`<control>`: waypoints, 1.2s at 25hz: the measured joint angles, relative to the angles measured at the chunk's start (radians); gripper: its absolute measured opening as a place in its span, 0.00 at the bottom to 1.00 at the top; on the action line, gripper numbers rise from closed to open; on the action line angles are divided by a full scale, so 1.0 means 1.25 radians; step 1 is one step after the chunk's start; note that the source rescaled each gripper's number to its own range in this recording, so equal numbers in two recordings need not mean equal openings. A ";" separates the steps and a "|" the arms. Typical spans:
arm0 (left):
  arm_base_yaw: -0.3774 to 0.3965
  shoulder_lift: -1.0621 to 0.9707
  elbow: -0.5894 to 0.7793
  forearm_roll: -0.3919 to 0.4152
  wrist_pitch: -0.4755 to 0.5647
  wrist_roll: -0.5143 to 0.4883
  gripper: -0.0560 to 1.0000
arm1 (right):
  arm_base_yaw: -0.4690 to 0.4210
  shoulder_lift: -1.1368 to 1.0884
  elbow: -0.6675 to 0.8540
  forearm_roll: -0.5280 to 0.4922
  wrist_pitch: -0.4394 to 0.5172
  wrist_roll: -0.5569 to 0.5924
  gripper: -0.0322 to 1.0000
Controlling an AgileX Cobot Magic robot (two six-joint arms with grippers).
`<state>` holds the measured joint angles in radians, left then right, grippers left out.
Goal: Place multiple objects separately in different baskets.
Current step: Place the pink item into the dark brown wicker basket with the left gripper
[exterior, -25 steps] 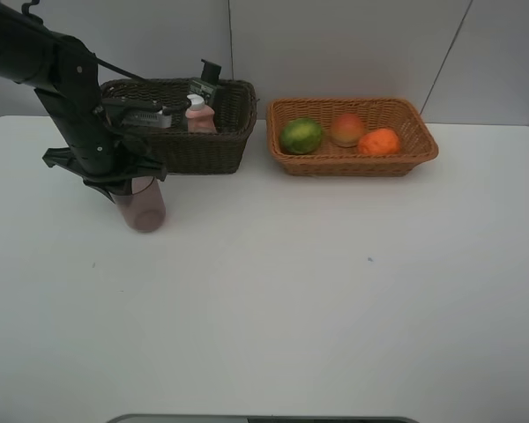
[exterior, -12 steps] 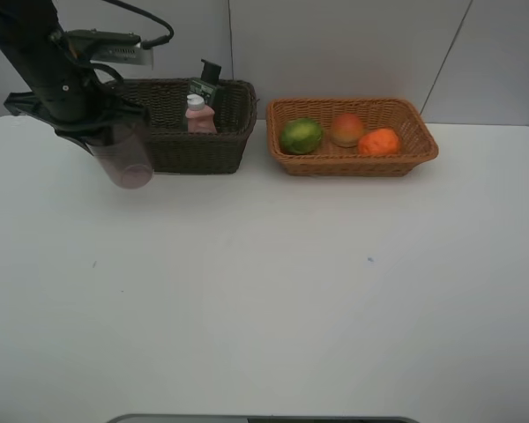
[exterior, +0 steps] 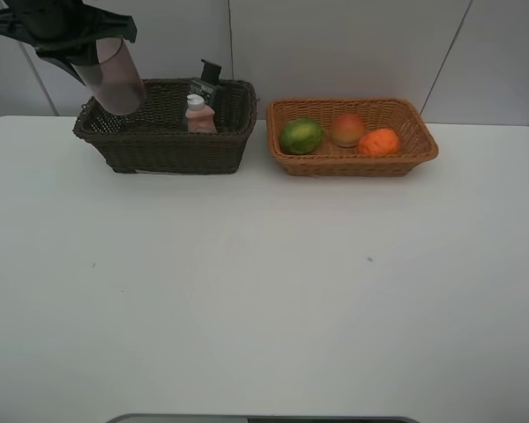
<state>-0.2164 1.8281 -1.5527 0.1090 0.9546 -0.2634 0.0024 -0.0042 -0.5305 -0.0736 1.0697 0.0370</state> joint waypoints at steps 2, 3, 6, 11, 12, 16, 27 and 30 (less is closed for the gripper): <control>0.007 0.023 -0.015 0.024 -0.012 -0.010 0.05 | 0.000 0.000 0.000 0.000 0.000 0.000 1.00; 0.010 0.036 -0.020 0.042 -0.022 -0.017 0.05 | 0.000 0.000 0.000 0.000 0.000 0.000 1.00; 0.012 0.073 -0.031 0.085 -0.058 -0.035 0.05 | 0.000 0.000 0.000 0.000 0.000 0.000 1.00; 0.024 0.145 -0.032 0.093 -0.168 -0.043 0.05 | 0.000 0.000 0.000 -0.001 0.000 0.000 1.00; 0.030 0.159 -0.032 0.092 -0.188 -0.043 0.05 | 0.000 0.000 0.000 -0.001 0.000 0.000 1.00; 0.043 0.202 -0.032 0.087 -0.248 -0.046 0.05 | 0.000 0.000 0.000 -0.001 0.000 0.000 1.00; 0.049 0.276 -0.032 0.081 -0.291 -0.048 0.05 | 0.000 0.000 0.000 -0.001 0.000 0.000 1.00; 0.049 0.280 -0.032 0.078 -0.294 -0.046 0.05 | 0.000 0.000 0.000 -0.001 0.000 0.000 1.00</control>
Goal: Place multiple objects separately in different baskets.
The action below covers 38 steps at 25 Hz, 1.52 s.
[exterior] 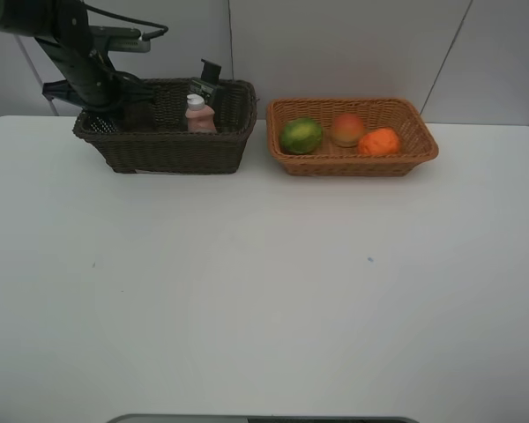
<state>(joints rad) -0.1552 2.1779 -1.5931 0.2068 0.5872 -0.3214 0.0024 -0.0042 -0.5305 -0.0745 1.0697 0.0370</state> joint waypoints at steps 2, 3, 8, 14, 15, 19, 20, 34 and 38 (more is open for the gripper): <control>0.000 0.000 0.000 0.000 -0.005 0.010 0.10 | 0.000 0.000 0.000 0.000 0.000 0.000 1.00; 0.000 0.000 0.000 0.000 -0.010 0.013 0.16 | 0.000 0.000 0.000 0.000 0.000 0.000 1.00; 0.000 0.000 0.000 0.000 -0.013 0.016 0.84 | 0.000 0.000 0.000 0.000 0.000 0.000 1.00; 0.000 -0.029 0.000 -0.002 -0.012 0.017 1.00 | 0.000 0.000 0.000 0.000 0.000 0.000 1.00; 0.000 -0.041 0.000 -0.002 -0.010 0.018 1.00 | 0.000 0.000 0.000 0.000 0.000 0.000 1.00; -0.001 -0.120 0.002 -0.002 0.033 0.019 1.00 | 0.000 0.000 0.000 0.000 0.000 0.000 1.00; -0.002 -0.150 0.010 -0.002 0.043 0.020 1.00 | 0.000 0.000 0.000 0.000 0.000 0.000 1.00; -0.002 -0.766 0.384 -0.016 0.139 0.081 1.00 | 0.000 0.000 0.000 0.000 0.000 0.000 1.00; -0.002 -0.959 0.483 -0.066 0.226 0.131 1.00 | 0.000 0.000 0.000 0.000 0.000 0.000 1.00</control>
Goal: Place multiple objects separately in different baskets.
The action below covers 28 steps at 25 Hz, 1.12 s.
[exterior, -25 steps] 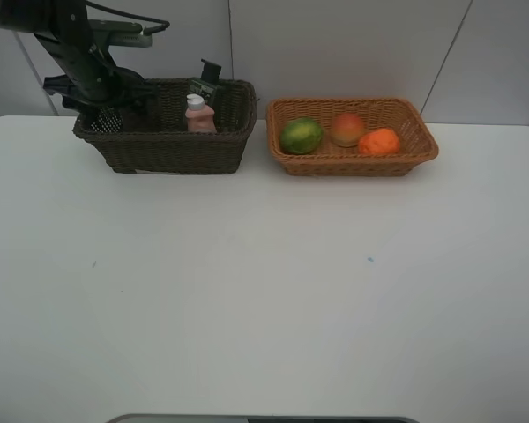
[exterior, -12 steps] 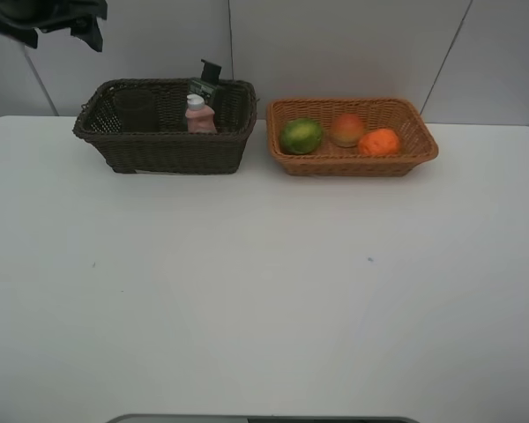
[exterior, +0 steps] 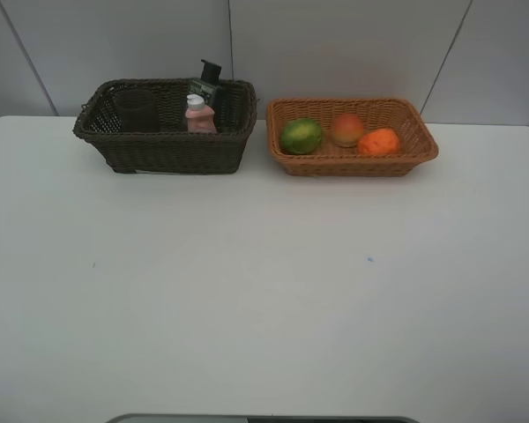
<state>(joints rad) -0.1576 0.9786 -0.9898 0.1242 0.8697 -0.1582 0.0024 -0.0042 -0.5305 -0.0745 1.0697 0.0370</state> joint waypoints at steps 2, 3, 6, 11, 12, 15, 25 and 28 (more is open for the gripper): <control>0.000 -0.096 0.039 -0.023 0.038 0.021 1.00 | 0.000 0.000 0.000 0.000 0.000 0.000 1.00; 0.000 -0.146 0.057 -0.029 0.054 0.028 1.00 | 0.000 0.000 0.000 0.000 0.000 0.000 1.00; 0.000 -0.282 0.094 -0.039 0.121 0.033 1.00 | 0.000 0.000 0.000 0.000 0.000 0.000 1.00; 0.000 -0.477 0.153 -0.043 0.208 0.048 1.00 | 0.000 0.000 0.000 0.000 0.000 0.000 1.00; 0.000 -0.513 0.165 -0.046 0.219 0.053 1.00 | 0.000 0.000 0.000 0.000 0.000 0.000 1.00; 0.000 -0.604 0.206 -0.082 0.232 0.073 1.00 | 0.000 0.000 0.000 0.000 0.000 0.000 1.00; 0.000 -0.786 0.361 -0.147 0.214 0.127 1.00 | 0.000 0.000 0.000 0.000 0.000 0.000 1.00; 0.000 -0.789 0.378 -0.148 0.182 0.135 1.00 | 0.000 0.000 0.000 0.000 0.000 0.000 1.00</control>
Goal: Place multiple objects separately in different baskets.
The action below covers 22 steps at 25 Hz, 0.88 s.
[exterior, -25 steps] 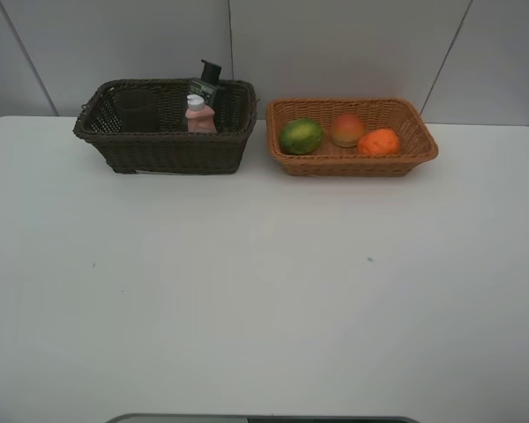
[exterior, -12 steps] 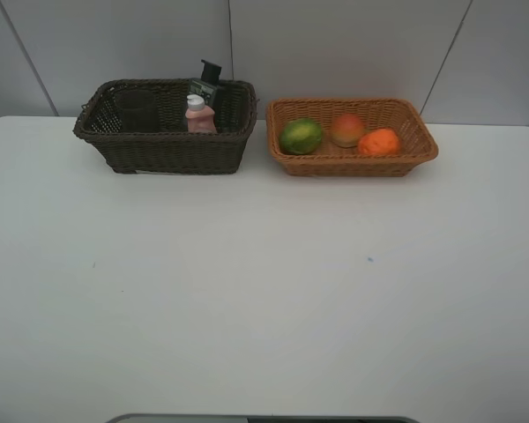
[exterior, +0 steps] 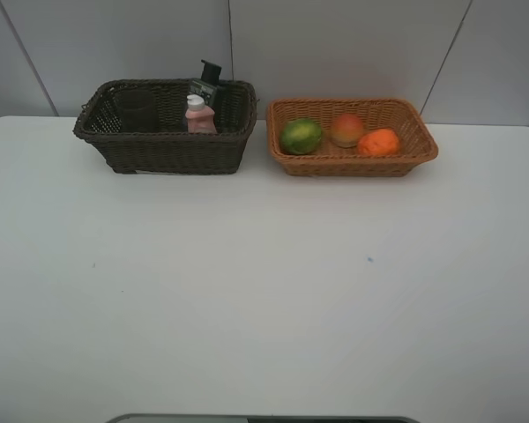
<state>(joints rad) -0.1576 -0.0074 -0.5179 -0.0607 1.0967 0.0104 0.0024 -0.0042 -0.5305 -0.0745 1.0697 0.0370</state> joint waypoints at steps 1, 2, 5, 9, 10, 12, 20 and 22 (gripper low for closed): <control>0.000 0.000 0.007 -0.001 -0.012 0.003 1.00 | 0.000 0.000 0.000 0.000 0.000 0.000 1.00; 0.000 0.000 0.009 -0.001 -0.016 0.003 1.00 | 0.000 0.000 0.000 0.000 0.000 0.000 1.00; 0.000 0.000 0.011 -0.001 -0.023 0.003 1.00 | 0.000 0.000 0.000 0.000 0.000 0.000 1.00; 0.000 0.000 0.011 0.000 -0.023 0.003 1.00 | 0.000 0.000 0.000 0.000 0.000 0.000 1.00; 0.000 0.000 0.011 0.000 -0.023 0.003 1.00 | 0.000 0.000 0.000 0.000 0.000 0.000 1.00; 0.000 0.000 0.011 0.000 -0.023 0.003 1.00 | 0.000 0.000 0.000 0.000 0.000 0.000 1.00; 0.036 0.000 0.011 0.000 -0.023 0.003 1.00 | 0.000 0.000 0.000 0.000 0.000 0.000 1.00; 0.072 0.000 0.011 0.000 -0.023 0.003 1.00 | 0.000 0.000 0.000 0.000 0.000 0.000 1.00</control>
<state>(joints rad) -0.0680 -0.0074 -0.5037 -0.0601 1.0684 0.0137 0.0024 -0.0042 -0.5305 -0.0745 1.0697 0.0370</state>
